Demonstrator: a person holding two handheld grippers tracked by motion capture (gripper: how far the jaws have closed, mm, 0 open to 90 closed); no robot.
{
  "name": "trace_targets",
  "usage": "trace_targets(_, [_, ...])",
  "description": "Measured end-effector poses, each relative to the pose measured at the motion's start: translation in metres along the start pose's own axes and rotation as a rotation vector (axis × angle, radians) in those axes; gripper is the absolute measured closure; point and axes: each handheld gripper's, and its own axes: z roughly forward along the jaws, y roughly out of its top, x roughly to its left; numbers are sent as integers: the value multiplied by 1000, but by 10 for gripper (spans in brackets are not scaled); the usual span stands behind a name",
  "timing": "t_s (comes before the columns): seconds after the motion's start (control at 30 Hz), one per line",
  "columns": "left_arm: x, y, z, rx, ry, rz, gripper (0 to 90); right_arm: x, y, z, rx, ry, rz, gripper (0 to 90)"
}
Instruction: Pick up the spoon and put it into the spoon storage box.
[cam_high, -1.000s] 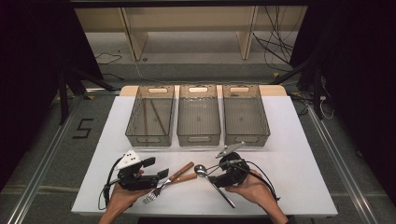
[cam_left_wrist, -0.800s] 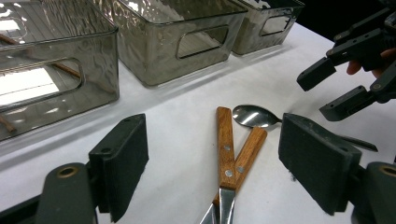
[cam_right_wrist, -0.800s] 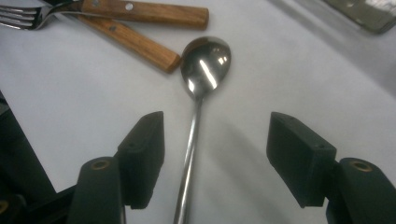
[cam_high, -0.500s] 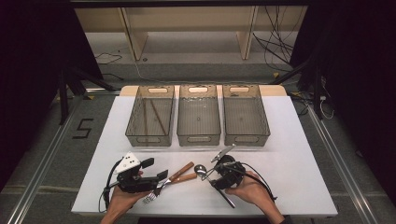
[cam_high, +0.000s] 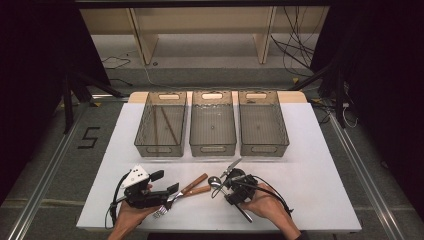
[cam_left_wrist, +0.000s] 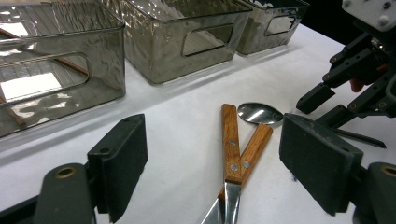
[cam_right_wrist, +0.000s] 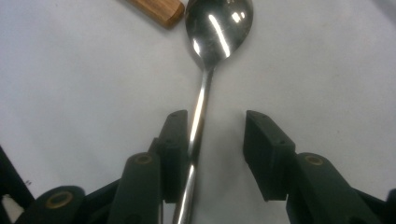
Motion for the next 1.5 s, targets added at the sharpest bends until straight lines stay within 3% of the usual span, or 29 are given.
trace_targets(0.23, [0,-1,0,-2,2,-4,231,0,2,0,17,5,-21,755])
trace_targets(0.47, [-1,-1,2,4,1,5,231,-7,2,0,14,32,-6,852])
trace_targets(0.67, [0,-2,2,6,3,5,231,-9,2,0,10,44,-8,857])
trace_targets(0.87, [0,-2,2,6,3,5,231,-10,0,-2,7,24,-5,857])
trace_targets(1.1, [0,-2,1,4,5,5,232,-6,1,-4,-1,13,-27,870])
trace_targets(1.17, [0,-2,2,1,5,3,231,-5,1,-6,-10,35,-34,899])
trace_targets(1.23, [0,-2,2,1,5,2,232,-1,2,-7,-7,2,-43,900])
trace_targets(1.5, [-1,-2,2,5,3,7,231,-3,2,-4,-3,14,-33,896])
